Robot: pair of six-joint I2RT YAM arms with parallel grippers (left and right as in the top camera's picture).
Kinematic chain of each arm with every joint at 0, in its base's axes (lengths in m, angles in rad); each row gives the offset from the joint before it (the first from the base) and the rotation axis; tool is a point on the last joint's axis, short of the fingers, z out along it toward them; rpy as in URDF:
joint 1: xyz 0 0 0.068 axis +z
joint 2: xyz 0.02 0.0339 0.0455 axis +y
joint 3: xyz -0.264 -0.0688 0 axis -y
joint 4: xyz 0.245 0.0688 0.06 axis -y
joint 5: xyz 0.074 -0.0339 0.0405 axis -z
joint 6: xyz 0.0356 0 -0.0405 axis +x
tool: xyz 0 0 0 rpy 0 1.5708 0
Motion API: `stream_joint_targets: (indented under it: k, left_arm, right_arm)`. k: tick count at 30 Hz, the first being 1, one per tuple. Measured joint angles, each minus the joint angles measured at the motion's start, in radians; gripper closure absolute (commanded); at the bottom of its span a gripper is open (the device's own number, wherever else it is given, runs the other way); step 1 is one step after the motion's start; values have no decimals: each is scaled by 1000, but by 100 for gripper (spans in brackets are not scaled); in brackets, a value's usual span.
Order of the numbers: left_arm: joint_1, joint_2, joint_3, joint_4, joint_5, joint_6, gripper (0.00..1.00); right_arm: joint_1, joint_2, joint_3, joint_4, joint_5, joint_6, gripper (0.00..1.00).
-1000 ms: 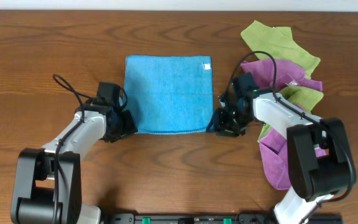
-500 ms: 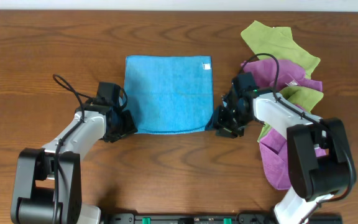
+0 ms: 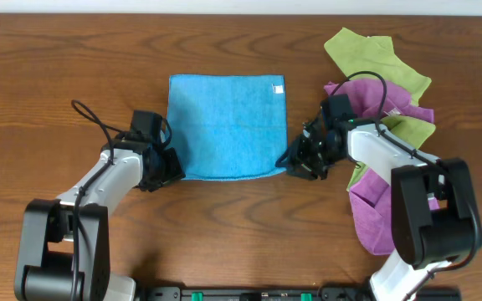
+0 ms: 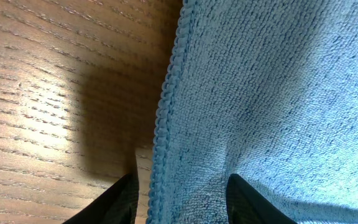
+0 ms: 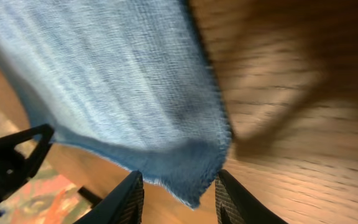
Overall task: Fold the cloth
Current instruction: 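Grasp the near edge corners of the blue cloth with both grippers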
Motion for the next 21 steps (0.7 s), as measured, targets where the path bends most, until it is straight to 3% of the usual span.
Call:
stream_joint_targets:
  k: [10, 13, 18, 21]
  left_arm:
    - [0, 0, 0, -2, 0, 0, 53]
    - [0, 0, 0, -3, 0, 0, 53]
    - [0, 2, 0, -11, 0, -5, 71]
    - [0, 2, 0, -13, 5, -3, 87]
  right_arm:
    - [13, 0, 0, -19, 14, 0, 60]
    - [23, 0, -1, -19, 33, -1, 67]
    - [25, 0, -1, -23, 51, -1, 98]
    - [25, 0, -1, -23, 55, 3, 99]
